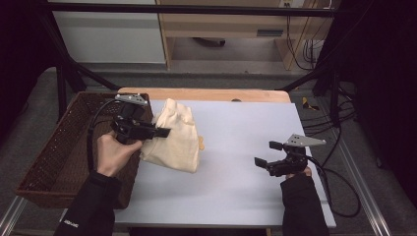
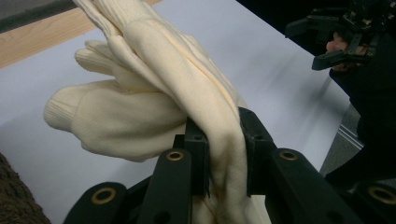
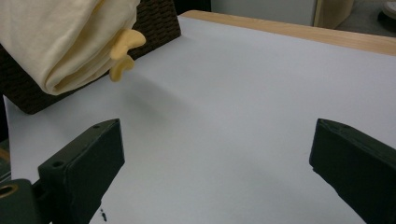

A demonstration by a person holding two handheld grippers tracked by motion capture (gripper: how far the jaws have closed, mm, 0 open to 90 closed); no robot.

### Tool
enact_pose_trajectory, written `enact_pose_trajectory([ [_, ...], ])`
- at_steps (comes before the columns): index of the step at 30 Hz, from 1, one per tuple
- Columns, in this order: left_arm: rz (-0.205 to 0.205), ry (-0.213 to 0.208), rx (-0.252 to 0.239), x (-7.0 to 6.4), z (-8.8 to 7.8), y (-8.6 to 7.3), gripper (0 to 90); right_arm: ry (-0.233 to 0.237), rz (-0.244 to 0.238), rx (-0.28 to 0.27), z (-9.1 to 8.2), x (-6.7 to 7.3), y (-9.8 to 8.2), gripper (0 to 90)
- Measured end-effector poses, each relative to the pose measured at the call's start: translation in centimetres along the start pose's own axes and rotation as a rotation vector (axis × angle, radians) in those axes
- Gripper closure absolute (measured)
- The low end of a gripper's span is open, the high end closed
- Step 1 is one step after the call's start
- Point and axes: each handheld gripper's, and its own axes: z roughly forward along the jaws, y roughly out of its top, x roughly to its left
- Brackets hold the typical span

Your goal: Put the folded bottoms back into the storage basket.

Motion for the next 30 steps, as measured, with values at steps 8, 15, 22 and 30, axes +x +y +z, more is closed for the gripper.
enact_pose_trajectory([
  [8,-0.003,0.008,0.001,0.3,-0.9,0.0,75.9,0.0,0.0,0.001,0.0,0.0,0.0,3.3],
  [15,-0.01,0.012,0.0,0.7,-1.4,-0.1,75.9,0.0,-0.001,0.002,0.0,0.0,0.0,3.3],
  [22,-0.006,0.024,0.004,0.9,-2.2,0.0,75.9,-0.002,-0.001,0.002,0.0,0.0,0.0,3.3],
  [30,-0.002,0.03,-0.004,0.9,-3.4,0.2,75.9,-0.001,-0.001,0.002,0.0,0.0,0.0,3.3],
])
